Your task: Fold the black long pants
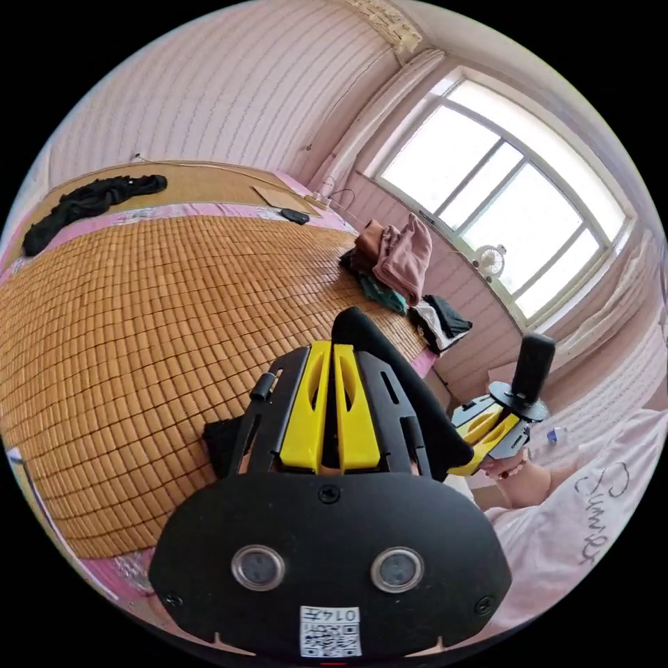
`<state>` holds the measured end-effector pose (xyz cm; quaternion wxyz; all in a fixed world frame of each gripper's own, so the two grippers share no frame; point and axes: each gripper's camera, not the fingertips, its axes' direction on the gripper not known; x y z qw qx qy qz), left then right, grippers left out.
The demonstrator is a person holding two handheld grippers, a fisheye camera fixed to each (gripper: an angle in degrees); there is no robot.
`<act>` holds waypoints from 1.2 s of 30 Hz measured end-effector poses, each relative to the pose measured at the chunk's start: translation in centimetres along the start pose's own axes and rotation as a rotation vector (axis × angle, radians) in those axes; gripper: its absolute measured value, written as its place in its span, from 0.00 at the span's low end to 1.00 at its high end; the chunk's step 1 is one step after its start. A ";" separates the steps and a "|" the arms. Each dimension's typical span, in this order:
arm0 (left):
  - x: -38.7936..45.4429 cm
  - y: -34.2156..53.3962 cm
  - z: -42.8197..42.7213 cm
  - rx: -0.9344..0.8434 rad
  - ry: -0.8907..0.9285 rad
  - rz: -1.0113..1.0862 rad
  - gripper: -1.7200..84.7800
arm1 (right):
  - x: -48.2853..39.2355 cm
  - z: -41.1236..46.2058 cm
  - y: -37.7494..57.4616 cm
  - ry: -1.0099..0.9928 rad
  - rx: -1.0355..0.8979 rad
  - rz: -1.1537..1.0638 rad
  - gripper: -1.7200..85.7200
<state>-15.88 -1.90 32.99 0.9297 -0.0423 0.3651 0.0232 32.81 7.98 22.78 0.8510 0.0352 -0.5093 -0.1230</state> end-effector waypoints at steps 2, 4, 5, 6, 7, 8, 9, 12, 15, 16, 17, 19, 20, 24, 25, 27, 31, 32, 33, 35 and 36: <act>-5.8 3.4 -2.0 -0.039 -0.118 -0.198 0.01 | 0.0 9.5 -1.8 0.067 -0.263 -0.020 0.08; -9.9 6.8 -3.4 -0.070 -0.074 -0.361 0.01 | 0.5 13.3 -1.3 0.082 -0.395 0.015 0.10; -11.2 8.8 -4.4 -0.055 -0.028 -0.412 0.01 | 0.3 13.7 -0.5 0.069 -0.397 0.013 0.11; -11.6 10.4 -5.0 -0.056 -0.018 -0.414 0.01 | 0.2 13.6 -0.1 0.076 -0.391 0.016 0.11; -11.6 10.9 -5.2 -0.063 -0.025 -0.407 0.01 | 0.4 13.1 0.7 0.108 -0.374 0.039 0.10; -11.3 11.8 -5.4 -0.078 -0.028 -0.375 0.01 | 0.9 12.3 1.7 0.142 -0.339 0.078 0.10; -10.8 12.3 -5.4 -0.086 -0.006 -0.345 0.01 | 1.2 12.0 2.3 0.159 -0.323 0.104 0.09; -8.9 12.3 -4.3 -0.127 0.055 -0.232 0.01 | 4.3 12.4 5.5 0.292 -0.330 0.238 0.04; -7.0 12.2 -2.8 -0.183 0.019 -0.120 0.03 | 7.0 14.9 8.0 0.255 -0.472 0.402 0.02; -6.8 12.3 -2.6 -0.183 0.010 -0.108 0.04 | 7.0 15.2 8.3 0.226 -0.477 0.406 0.02; -6.7 12.6 -2.4 -0.177 0.005 -0.088 0.07 | 6.8 15.0 8.2 0.223 -0.450 0.400 0.03; -7.3 12.8 -2.7 -0.186 0.019 -0.102 0.09 | 7.0 13.8 7.7 0.216 -0.362 0.399 0.04; -8.0 12.8 -3.3 -0.184 0.050 -0.118 0.09 | 7.5 12.5 7.5 0.202 -0.276 0.425 0.06; -10.3 12.9 -5.5 -0.160 0.057 -0.090 0.13 | 10.6 9.7 7.9 0.146 -0.043 0.527 0.15; -10.6 12.9 -5.6 -0.163 0.040 -0.087 0.14 | 11.7 10.1 8.0 0.170 -0.045 0.554 0.19; -11.6 12.8 -6.2 -0.171 0.051 -0.125 0.17 | 13.4 11.5 8.0 0.185 -0.089 0.587 0.22; -12.9 12.8 -5.5 -0.243 0.120 -0.177 0.22 | 15.5 14.3 9.0 0.125 -0.068 0.677 0.21; -13.1 12.8 -5.1 -0.286 0.155 -0.176 0.22 | 15.8 14.9 9.3 0.048 -0.029 0.669 0.18; -13.1 12.9 -4.6 -0.338 0.211 -0.181 0.21 | 16.1 15.4 9.6 0.002 -0.019 0.697 0.17; -13.0 12.7 -5.3 -0.361 0.180 -0.158 0.20 | 16.7 16.6 10.8 -0.097 0.040 0.748 0.15; -13.0 12.8 -5.8 -0.382 0.156 -0.143 0.18 | 16.7 16.8 11.0 -0.099 0.047 0.763 0.14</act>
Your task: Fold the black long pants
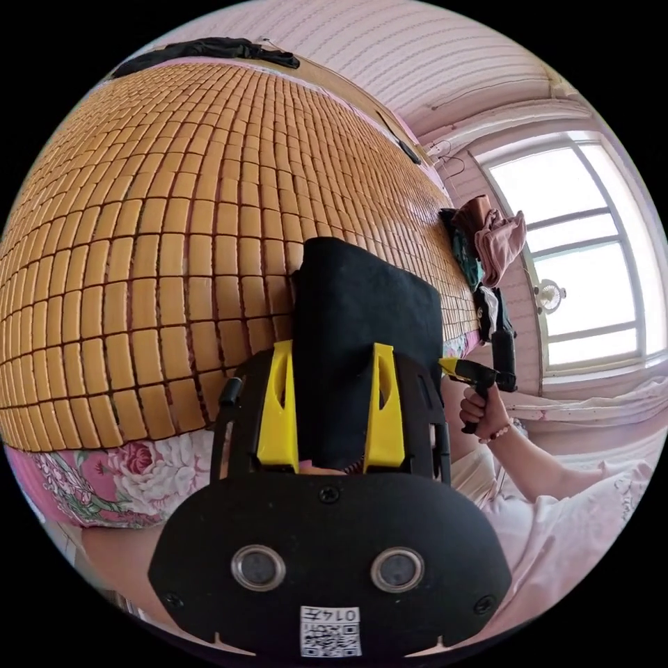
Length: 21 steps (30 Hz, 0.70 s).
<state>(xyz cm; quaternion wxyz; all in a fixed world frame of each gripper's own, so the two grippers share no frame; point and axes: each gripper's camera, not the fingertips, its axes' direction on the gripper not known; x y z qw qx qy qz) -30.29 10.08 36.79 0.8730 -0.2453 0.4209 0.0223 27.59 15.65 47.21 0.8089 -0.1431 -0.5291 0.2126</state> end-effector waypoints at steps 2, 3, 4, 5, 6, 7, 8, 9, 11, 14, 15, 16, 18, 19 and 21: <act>-0.2 0.7 -0.9 0.003 0.001 -0.011 0.16 | 0.6 0.5 0.4 -0.057 0.000 0.034 0.12; -0.4 1.4 -1.5 0.018 0.007 -0.017 0.15 | 0.3 0.6 0.5 -0.060 -0.003 0.022 0.11; -0.6 1.8 -1.9 0.031 0.014 -0.018 0.14 | -1.0 0.7 0.7 -0.045 -0.004 -0.034 0.10; -1.1 2.8 -2.8 0.060 0.034 -0.033 0.12 | -3.3 0.9 1.0 -0.001 -0.013 -0.131 0.09; -1.7 4.0 -3.8 0.095 0.072 -0.072 0.11 | -4.7 1.0 1.1 0.026 -0.022 -0.198 0.08; -2.1 4.6 -4.2 0.111 0.097 -0.096 0.10 | -7.8 1.4 1.6 0.082 -0.041 -0.344 0.07; -2.7 5.9 -5.1 0.141 0.131 -0.130 0.09 | -11.0 2.0 2.1 0.136 -0.059 -0.472 0.07; -3.1 7.4 -5.8 0.177 0.150 -0.154 0.09 | -12.5 2.3 2.3 0.153 -0.070 -0.527 0.06; -4.0 9.8 -6.8 0.233 0.199 -0.209 0.08 | -18.6 4.1 2.8 0.174 -0.110 -0.706 0.05; -5.5 14.2 -9.3 0.386 0.331 -0.295 0.08 | -26.7 7.4 3.9 0.211 -0.190 -0.960 0.05; -6.1 16.2 -11.0 0.470 0.375 -0.318 0.08 | -28.3 8.1 4.2 0.218 -0.210 -1.013 0.05; -6.4 17.4 -11.9 0.512 0.400 -0.334 0.08 | -31.5 9.6 4.8 0.221 -0.253 -1.115 0.04; -7.4 22.5 -16.2 0.708 0.477 -0.399 0.08 | -36.1 11.5 5.9 0.198 -0.304 -1.263 0.04; -7.5 23.8 -17.5 0.759 0.474 -0.403 0.08 | -38.9 12.7 6.4 0.157 -0.326 -1.340 0.04; -7.4 29.6 -22.6 0.972 0.404 -0.415 0.08 | -42.7 14.7 6.7 0.056 -0.376 -1.423 0.04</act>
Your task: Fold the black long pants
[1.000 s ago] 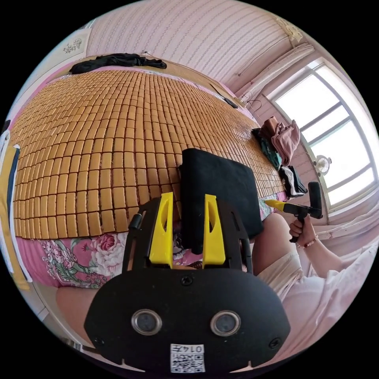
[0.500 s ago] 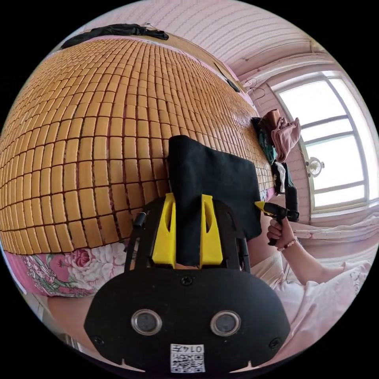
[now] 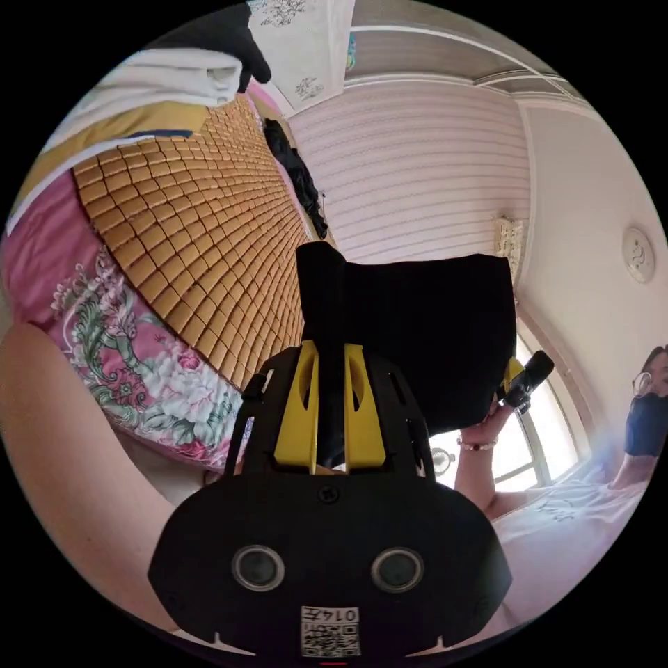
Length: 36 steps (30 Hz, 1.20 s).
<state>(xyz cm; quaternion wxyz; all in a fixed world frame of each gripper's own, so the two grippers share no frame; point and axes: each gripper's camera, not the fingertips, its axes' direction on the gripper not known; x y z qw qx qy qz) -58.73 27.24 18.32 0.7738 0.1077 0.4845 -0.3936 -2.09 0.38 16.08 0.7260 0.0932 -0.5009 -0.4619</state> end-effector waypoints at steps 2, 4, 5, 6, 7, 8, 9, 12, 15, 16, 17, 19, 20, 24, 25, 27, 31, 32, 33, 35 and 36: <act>1.3 -0.3 -5.8 0.161 -0.020 0.037 0.08 | 0.3 1.7 -5.5 -0.133 0.043 -0.085 0.04; 2.8 -0.9 -11.2 0.297 -0.042 0.071 0.08 | 1.3 3.2 -9.6 -0.221 0.073 -0.123 0.04; 4.0 -1.4 -14.2 0.376 -0.079 0.116 0.08 | 2.3 4.4 -12.5 -0.275 0.083 -0.135 0.05; 5.1 -2.1 -16.4 0.435 -0.121 0.158 0.08 | 2.9 5.1 -14.0 -0.294 0.086 -0.135 0.05; 5.5 -2.6 -17.3 0.461 -0.140 0.172 0.08 | 4.3 6.6 -16.8 -0.307 0.088 -0.133 0.05; 6.0 -3.8 -18.5 0.504 -0.188 0.193 0.08 | 5.9 8.5 -19.7 -0.303 0.072 -0.117 0.05; 5.8 -5.3 -19.1 0.534 -0.246 0.189 0.09 | 6.8 9.5 -21.1 -0.289 0.062 -0.101 0.05; 2.8 -8.6 -18.6 0.572 -0.411 0.090 0.09 | 11.7 17.0 -26.5 -0.048 -0.086 0.099 0.06; -3.2 -10.9 -15.4 0.410 -0.681 -0.093 0.10 | 16.0 26.3 -26.5 0.056 -0.317 0.446 0.04; -4.2 -10.9 -15.1 0.404 -0.685 -0.108 0.10 | 16.3 29.8 -25.6 0.010 -0.407 0.502 0.03; -5.3 -10.4 -15.3 0.448 -0.601 -0.086 0.11 | 16.0 32.1 -24.9 -0.033 -0.429 0.517 0.03; -5.8 -9.9 -15.7 0.451 -0.535 -0.092 0.11 | 15.7 33.8 -24.3 0.004 -0.421 0.536 0.02; -5.7 -9.6 -15.5 0.406 -0.564 -0.071 0.11 | 15.3 34.0 -24.4 0.028 -0.418 0.497 0.02; -3.8 -5.9 -15.2 0.442 -0.567 0.025 0.10 | 14.5 32.6 -25.5 0.069 -0.455 0.345 0.01; -3.1 -5.2 -15.2 0.452 -0.577 0.053 0.10 | 13.8 31.0 -25.4 0.111 -0.437 0.283 0.01; 0.4 -1.1 -14.9 0.487 -0.665 0.212 0.07 | 12.7 27.6 -24.1 0.128 -0.360 0.216 0.01; 4.5 6.2 -12.5 0.436 -0.772 0.390 0.02 | 11.5 18.8 -14.8 0.055 -0.279 0.276 0.01; 5.6 8.6 -10.9 0.361 -0.780 0.469 0.01 | 11.5 16.1 -10.8 0.051 -0.273 0.368 0.01; 6.7 11.1 -8.9 0.280 -0.808 0.561 0.01 | 11.4 14.8 -8.7 0.036 -0.267 0.420 0.01; 8.3 15.3 -5.3 0.182 -0.857 0.714 0.01 | 10.6 8.2 0.1 -0.047 -0.155 0.638 0.01; 9.2 17.9 -3.1 0.154 -0.857 0.789 0.01 | 10.2 6.4 2.3 -0.051 -0.114 0.692 0.01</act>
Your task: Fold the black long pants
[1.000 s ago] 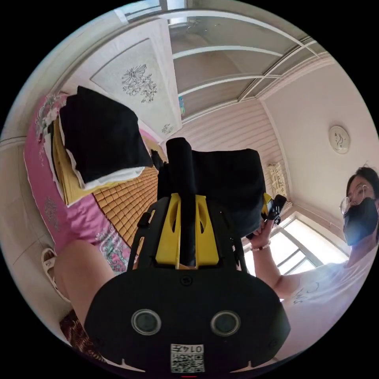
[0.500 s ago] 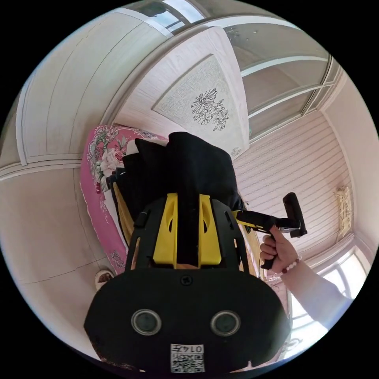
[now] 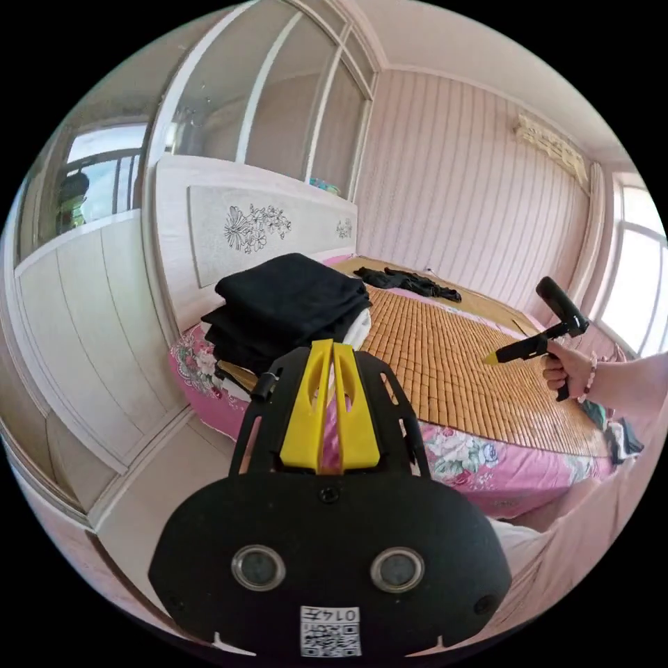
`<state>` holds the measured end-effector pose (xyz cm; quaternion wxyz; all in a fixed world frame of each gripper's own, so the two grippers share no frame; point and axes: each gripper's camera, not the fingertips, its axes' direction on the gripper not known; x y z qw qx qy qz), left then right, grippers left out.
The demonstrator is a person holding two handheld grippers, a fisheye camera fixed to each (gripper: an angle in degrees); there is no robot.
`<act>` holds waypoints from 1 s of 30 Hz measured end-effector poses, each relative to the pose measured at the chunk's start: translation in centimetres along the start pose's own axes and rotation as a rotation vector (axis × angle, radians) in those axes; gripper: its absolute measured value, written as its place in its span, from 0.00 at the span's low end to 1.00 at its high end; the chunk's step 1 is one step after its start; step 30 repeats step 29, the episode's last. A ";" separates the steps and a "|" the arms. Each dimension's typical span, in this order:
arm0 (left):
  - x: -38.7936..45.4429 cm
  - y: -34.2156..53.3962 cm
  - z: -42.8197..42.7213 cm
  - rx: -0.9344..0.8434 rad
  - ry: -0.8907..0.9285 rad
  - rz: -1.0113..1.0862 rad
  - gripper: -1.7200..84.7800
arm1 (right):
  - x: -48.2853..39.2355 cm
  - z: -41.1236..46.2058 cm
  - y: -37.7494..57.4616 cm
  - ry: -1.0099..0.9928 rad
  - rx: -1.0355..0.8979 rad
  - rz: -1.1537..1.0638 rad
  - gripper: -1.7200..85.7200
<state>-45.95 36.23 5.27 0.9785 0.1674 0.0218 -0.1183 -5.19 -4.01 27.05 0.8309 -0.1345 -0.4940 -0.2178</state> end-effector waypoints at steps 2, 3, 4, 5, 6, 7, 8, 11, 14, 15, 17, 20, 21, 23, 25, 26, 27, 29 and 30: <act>4.5 0.8 -0.4 0.051 0.113 0.041 0.01 | 3.5 -6.3 8.7 -0.016 0.153 0.186 0.01; 7.3 0.9 -0.4 0.072 0.230 0.075 0.01 | 4.2 -7.9 10.7 -0.009 0.188 0.234 0.01; 8.7 0.8 -0.3 0.076 0.281 0.094 0.01 | 5.2 -10.7 14.7 0.005 0.255 0.310 0.02; 12.0 0.6 -0.1 0.079 0.368 0.156 0.01 | 5.8 -13.4 18.4 0.025 0.323 0.365 0.02; 15.4 0.4 0.1 0.086 0.433 0.237 0.01 | 6.0 -14.7 20.2 0.042 0.362 0.387 0.02; 17.1 0.4 0.1 0.095 0.460 0.279 0.01 | 6.1 -17.0 23.6 0.080 0.435 0.421 0.02; 20.5 0.3 -0.1 0.130 0.511 0.360 0.02 | 6.0 -19.1 26.8 0.123 0.506 0.447 0.02; 28.6 0.4 -1.2 0.232 0.619 0.515 0.03 | 5.7 -22.9 33.8 0.229 0.616 0.511 0.02; 36.4 0.8 -1.4 0.243 0.743 0.603 0.05 | 6.1 -25.6 40.2 0.344 0.663 0.625 0.02; 39.4 1.0 -1.3 0.244 0.789 0.632 0.06 | 6.2 -26.1 41.5 0.362 0.669 0.647 0.03; 43.8 1.3 -0.8 0.225 0.863 0.657 0.07 | 6.9 -28.5 46.0 0.440 0.684 0.726 0.03; 51.6 1.6 1.4 0.136 0.979 0.688 0.09 | 7.7 -32.3 50.4 0.584 0.665 0.799 0.06; 55.3 1.8 2.4 0.098 1.019 0.721 0.10 | 7.8 -33.2 51.1 0.619 0.660 0.808 0.07; 61.2 1.9 3.7 0.062 1.074 0.775 0.10 | 8.7 -37.3 53.8 0.766 0.644 0.847 0.09; 67.8 2.0 5.3 0.020 1.123 0.829 0.11 | 9.4 -40.8 55.7 0.874 0.648 0.874 0.11; 72.7 1.8 6.6 -0.055 1.161 0.851 0.12 | 10.0 -43.2 56.9 0.937 0.660 0.892 0.11; 77.5 1.5 8.1 -0.138 1.209 0.851 0.13 | 10.3 -44.5 57.5 0.962 0.664 0.901 0.11; 84.7 1.2 10.0 -0.210 1.262 0.844 0.12 | 12.1 -49.1 60.0 1.033 0.676 0.942 0.12; 84.7 1.2 10.0 -0.210 1.262 0.844 0.12 | 12.1 -49.1 60.0 1.033 0.676 0.942 0.12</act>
